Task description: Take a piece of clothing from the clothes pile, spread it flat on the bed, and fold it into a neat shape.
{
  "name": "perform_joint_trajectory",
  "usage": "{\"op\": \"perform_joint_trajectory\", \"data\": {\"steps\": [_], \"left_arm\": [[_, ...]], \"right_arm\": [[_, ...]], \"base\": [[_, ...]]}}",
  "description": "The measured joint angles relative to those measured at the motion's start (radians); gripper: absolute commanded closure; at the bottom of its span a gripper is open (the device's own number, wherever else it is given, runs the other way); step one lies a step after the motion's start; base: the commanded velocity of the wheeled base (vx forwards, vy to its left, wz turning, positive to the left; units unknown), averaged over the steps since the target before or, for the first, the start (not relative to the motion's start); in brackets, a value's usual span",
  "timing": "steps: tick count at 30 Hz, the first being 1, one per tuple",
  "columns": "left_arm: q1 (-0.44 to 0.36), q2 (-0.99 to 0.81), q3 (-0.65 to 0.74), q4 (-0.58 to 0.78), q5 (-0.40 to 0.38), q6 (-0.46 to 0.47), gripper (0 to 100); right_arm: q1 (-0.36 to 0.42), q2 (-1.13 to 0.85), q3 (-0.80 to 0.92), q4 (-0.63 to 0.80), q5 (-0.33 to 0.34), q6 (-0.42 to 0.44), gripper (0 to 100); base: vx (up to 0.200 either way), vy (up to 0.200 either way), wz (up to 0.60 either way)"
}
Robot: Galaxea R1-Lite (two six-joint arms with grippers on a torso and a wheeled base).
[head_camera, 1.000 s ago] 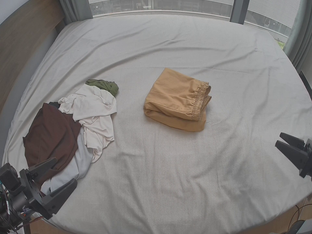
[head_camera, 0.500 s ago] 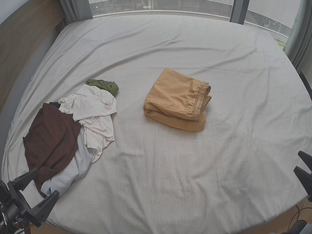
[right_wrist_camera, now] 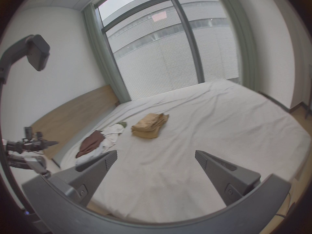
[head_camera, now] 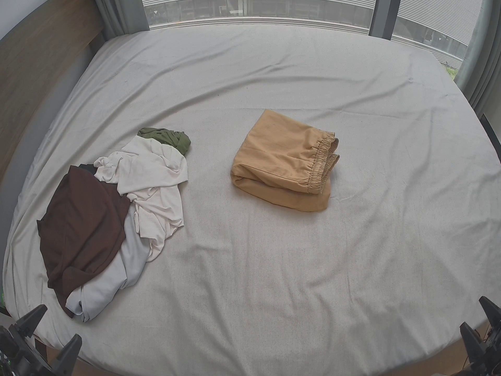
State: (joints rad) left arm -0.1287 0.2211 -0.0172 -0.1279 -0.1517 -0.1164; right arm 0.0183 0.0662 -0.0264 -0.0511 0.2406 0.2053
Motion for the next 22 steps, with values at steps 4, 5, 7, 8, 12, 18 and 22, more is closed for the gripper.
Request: {"op": "perform_joint_trajectory", "data": {"steps": [4,5,7,8,12,18,22], "left_arm": [[0.066,-0.091,0.0,0.037,-0.01,0.014,0],[0.079,-0.11,0.0,0.041,-0.006,0.021,0],[0.098,-0.139,0.0,0.046,0.02,0.034,0],[0.105,-0.152,0.0,0.052,0.047,0.044,0],[0.123,-0.184,0.0,0.134,0.152,0.086,0],[0.131,-0.201,0.0,0.128,0.166,0.109,0],[0.133,-0.205,0.0,0.127,0.168,0.106,0]], "right_arm": [[-0.014,-0.031,0.006,0.0,-0.11,-0.077,0],[-0.016,-0.036,0.007,0.008,-0.134,-0.117,0],[-0.02,-0.042,0.008,0.027,-0.167,-0.18,0],[-0.021,-0.045,0.008,0.033,-0.178,-0.201,0],[-0.024,-0.052,0.009,0.045,-0.201,-0.216,0],[-0.025,-0.055,0.009,0.051,-0.208,-0.214,0],[-0.026,-0.056,0.009,0.052,-0.209,-0.208,0]], "base": [[0.0,0.0,0.0],[0.0,0.0,0.0],[0.0,0.0,0.0],[0.0,0.0,0.0],[0.0,0.0,0.0],[0.0,0.0,0.0],[0.0,0.0,0.0]]}}
